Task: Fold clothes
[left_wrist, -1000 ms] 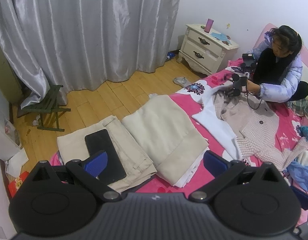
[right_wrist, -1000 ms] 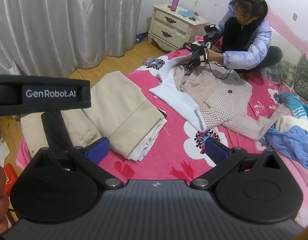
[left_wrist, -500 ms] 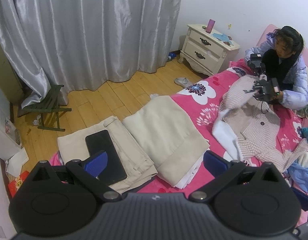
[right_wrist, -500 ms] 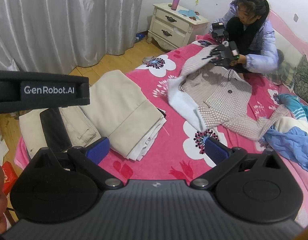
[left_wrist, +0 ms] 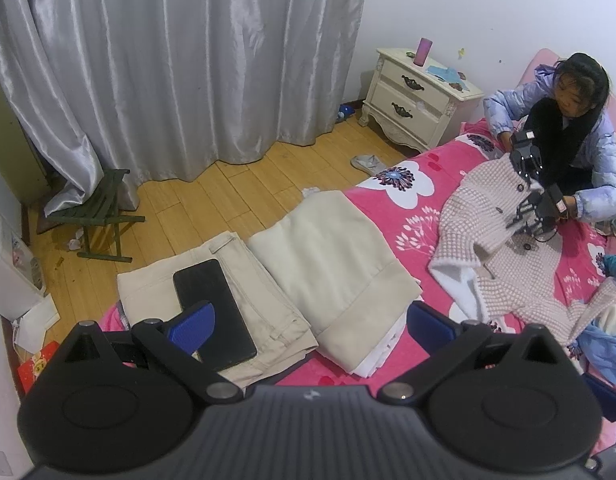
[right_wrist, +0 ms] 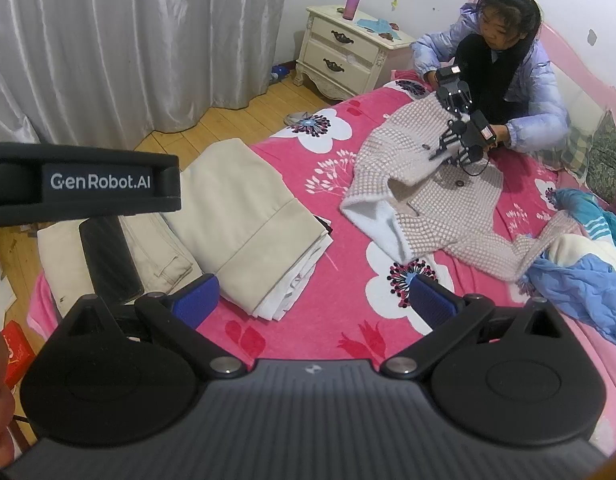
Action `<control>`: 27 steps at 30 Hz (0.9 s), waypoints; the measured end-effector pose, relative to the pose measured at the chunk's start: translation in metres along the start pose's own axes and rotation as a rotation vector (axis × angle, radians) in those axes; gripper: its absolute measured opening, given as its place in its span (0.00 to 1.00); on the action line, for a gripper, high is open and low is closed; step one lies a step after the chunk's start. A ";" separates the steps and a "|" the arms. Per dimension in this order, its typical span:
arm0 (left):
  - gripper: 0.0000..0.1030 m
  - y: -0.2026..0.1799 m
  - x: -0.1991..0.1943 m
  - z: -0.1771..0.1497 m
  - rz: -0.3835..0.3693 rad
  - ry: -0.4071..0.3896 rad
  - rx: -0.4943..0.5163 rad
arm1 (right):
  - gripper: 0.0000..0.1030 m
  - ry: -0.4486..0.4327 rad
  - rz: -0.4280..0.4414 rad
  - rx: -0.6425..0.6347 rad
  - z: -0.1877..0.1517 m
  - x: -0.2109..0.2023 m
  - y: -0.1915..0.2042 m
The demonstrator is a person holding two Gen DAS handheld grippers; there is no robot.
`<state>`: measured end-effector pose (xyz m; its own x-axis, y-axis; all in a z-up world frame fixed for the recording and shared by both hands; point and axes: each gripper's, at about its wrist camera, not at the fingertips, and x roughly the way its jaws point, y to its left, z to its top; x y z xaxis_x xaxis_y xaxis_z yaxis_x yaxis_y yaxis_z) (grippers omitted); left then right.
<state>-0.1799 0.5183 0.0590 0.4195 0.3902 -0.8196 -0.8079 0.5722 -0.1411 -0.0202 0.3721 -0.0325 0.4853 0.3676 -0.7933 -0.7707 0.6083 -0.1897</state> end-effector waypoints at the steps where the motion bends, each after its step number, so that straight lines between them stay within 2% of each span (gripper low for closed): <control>1: 1.00 0.000 0.000 0.000 0.000 0.001 0.000 | 0.99 0.000 -0.001 -0.001 0.000 0.000 0.000; 27: 1.00 0.006 0.001 0.003 0.011 0.007 -0.014 | 0.99 -0.002 -0.007 -0.015 0.001 -0.004 0.004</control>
<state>-0.1835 0.5244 0.0595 0.4078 0.3916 -0.8248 -0.8182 0.5576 -0.1397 -0.0245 0.3734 -0.0294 0.4917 0.3642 -0.7910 -0.7733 0.6002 -0.2043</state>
